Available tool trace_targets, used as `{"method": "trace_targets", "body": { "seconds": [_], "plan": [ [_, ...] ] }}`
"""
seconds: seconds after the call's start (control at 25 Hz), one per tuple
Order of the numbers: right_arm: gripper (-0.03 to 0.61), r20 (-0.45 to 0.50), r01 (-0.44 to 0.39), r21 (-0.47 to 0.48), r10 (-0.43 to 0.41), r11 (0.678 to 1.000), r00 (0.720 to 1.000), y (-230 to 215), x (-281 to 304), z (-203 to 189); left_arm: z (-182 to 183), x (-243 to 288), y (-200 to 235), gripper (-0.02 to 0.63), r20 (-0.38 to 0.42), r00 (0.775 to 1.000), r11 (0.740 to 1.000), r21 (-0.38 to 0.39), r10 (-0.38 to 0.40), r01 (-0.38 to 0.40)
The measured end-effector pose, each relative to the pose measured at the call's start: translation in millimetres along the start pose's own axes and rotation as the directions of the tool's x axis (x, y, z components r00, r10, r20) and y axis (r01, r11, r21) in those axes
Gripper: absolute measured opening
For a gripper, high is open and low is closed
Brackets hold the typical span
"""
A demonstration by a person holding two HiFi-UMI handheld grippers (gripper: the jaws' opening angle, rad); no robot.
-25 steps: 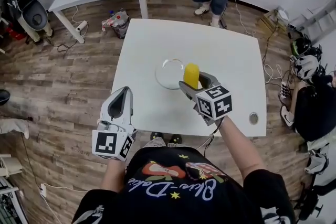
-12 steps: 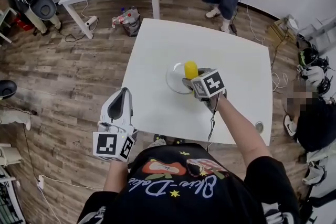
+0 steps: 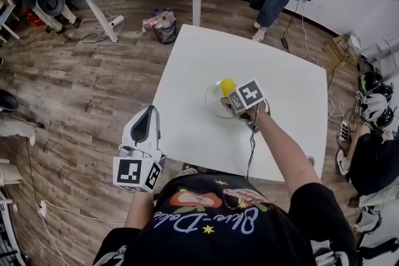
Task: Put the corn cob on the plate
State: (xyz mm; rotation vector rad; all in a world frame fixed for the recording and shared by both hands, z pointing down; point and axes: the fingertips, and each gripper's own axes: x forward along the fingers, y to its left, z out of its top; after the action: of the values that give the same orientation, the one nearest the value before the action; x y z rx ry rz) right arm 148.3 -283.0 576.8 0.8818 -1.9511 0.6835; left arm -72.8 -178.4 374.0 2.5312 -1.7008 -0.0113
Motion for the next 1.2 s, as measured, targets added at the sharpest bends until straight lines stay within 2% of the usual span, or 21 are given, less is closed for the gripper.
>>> {"method": "trace_targets", "body": {
  "seconds": [0.32, 0.56, 1.0, 1.2],
  "plan": [
    [0.272, -0.048, 0.011, -0.015, -0.012, 1.000, 0.999, 0.2, 22.5, -0.2, -7.9, 4.9, -5.2, -0.009, -0.020, 0.999, 1.000, 0.001, -0.028, 0.028],
    [0.272, -0.036, 0.040, -0.023, -0.040, 0.999, 0.999, 3.0, 29.1, -1.6, -10.2, 4.6, -5.5, -0.009, -0.033, 0.999, 0.999, 0.008, -0.032, 0.033],
    [0.273, 0.067, 0.077, -0.090, -0.071, 0.993, 0.995, 8.2, 28.1, 6.3, -10.6, 7.8, -10.9, -0.009, -0.042, 0.996, 0.997, -0.005, -0.076, 0.076],
    [0.273, 0.209, 0.100, -0.084, -0.080, 0.991, 0.975, 13.1, 6.3, 15.1, -14.3, 9.7, -20.4, -0.009, -0.044, 0.993, 0.994, 0.000, -0.111, 0.112]
  ]
}}
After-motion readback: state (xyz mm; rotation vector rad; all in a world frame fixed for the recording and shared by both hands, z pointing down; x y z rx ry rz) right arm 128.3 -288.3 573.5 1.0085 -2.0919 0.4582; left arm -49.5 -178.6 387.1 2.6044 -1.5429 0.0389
